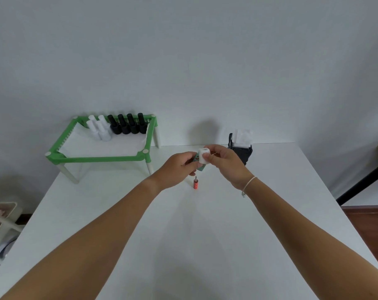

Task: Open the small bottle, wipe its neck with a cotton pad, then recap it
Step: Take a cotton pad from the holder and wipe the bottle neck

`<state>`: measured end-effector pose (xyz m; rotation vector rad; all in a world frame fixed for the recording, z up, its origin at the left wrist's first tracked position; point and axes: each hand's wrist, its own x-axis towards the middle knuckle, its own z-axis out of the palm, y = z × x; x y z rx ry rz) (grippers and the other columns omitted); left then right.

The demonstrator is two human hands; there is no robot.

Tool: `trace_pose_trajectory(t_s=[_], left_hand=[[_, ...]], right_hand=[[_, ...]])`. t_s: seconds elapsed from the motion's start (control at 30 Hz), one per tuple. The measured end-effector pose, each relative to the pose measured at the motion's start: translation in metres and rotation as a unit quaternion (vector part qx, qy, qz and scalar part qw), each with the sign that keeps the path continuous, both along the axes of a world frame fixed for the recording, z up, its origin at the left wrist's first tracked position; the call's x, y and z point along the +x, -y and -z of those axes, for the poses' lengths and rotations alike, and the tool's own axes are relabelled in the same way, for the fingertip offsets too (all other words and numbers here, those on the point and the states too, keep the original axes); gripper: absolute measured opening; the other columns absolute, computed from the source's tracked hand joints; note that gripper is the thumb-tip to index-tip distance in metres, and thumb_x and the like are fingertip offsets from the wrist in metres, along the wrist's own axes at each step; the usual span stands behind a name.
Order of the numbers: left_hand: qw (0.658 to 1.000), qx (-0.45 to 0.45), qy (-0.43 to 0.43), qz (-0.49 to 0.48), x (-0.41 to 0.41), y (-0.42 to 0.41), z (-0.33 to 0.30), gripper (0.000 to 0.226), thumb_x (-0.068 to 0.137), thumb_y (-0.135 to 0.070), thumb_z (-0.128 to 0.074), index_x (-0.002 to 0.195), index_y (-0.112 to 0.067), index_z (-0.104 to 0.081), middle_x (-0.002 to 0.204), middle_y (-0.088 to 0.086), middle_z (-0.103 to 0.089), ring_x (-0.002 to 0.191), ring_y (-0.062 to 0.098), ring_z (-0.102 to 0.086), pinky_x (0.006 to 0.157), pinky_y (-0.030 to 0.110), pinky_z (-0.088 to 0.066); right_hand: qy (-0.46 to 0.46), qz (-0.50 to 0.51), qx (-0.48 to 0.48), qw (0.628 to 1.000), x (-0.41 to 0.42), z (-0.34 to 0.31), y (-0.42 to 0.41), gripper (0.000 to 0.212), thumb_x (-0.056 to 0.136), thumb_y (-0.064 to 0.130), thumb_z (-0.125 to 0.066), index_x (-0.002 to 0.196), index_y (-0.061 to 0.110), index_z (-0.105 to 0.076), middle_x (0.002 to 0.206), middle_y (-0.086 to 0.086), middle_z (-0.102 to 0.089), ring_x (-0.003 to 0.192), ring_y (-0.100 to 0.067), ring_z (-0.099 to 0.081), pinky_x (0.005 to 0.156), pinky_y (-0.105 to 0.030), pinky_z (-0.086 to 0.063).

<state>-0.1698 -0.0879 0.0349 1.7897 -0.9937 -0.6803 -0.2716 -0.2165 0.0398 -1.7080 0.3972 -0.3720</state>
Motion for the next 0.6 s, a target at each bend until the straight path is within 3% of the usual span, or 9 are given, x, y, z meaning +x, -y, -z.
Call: trace_pose_trajectory(t_s=[0.1, 0.23, 0.33, 0.5, 0.6], left_hand=[[0.993, -0.057, -0.106, -0.014, 0.000, 0.001, 0.002, 0.018, 0.090, -0.022, -0.054, 0.104, -0.015, -0.063, 0.093, 0.001, -0.064, 0.081, 0.011, -0.061, 0.079, 0.022, -0.055], [0.935, -0.145, -0.317, -0.061, -0.012, 0.010, 0.014, 0.023, 0.093, -0.028, -0.048, 0.093, -0.013, -0.066, 0.082, 0.002, -0.064, 0.071, 0.008, -0.062, 0.069, 0.023, -0.055], [0.920, -0.146, -0.355, -0.076, -0.017, 0.016, 0.020, 0.031, 0.094, -0.034, -0.044, 0.091, -0.011, -0.064, 0.073, 0.000, -0.061, 0.062, 0.008, -0.059, 0.062, 0.022, -0.052], [0.927, -0.111, -0.355, -0.044, -0.017, 0.020, 0.015, 0.036, 0.095, -0.041, -0.037, 0.089, -0.015, -0.061, 0.061, -0.006, -0.053, 0.053, 0.008, -0.045, 0.057, 0.025, -0.037], [0.917, -0.089, -0.388, -0.030, -0.015, 0.020, 0.008, 0.040, 0.095, -0.043, -0.034, 0.084, -0.013, -0.058, 0.053, -0.008, -0.047, 0.048, 0.007, -0.039, 0.052, 0.020, -0.037]], right_hand=[[0.011, 0.008, 0.003, 1.000, 0.003, -0.005, 0.001, 0.015, 0.090, 0.018, -0.054, 0.103, 0.015, -0.061, 0.080, 0.007, -0.057, 0.071, -0.002, -0.050, 0.060, -0.003, -0.041], [0.027, 0.055, 0.029, 0.998, 0.006, -0.004, -0.002, 0.013, 0.090, 0.017, -0.051, 0.100, 0.019, -0.060, 0.081, 0.008, -0.057, 0.071, -0.003, -0.049, 0.058, -0.007, -0.040], [0.025, 0.056, 0.030, 0.998, 0.005, -0.001, -0.004, 0.014, 0.090, 0.016, -0.051, 0.101, 0.016, -0.060, 0.081, 0.007, -0.056, 0.072, -0.004, -0.049, 0.063, -0.011, -0.040], [0.035, 0.059, 0.011, 0.998, 0.004, -0.004, -0.003, 0.013, 0.090, 0.013, -0.052, 0.101, 0.011, -0.058, 0.082, 0.005, -0.055, 0.078, -0.008, -0.051, 0.077, -0.021, -0.041], [0.037, 0.048, -0.013, 0.998, 0.001, -0.007, -0.002, 0.009, 0.090, 0.011, -0.052, 0.097, 0.012, -0.057, 0.080, 0.006, -0.055, 0.081, -0.012, -0.051, 0.080, -0.022, -0.042]])
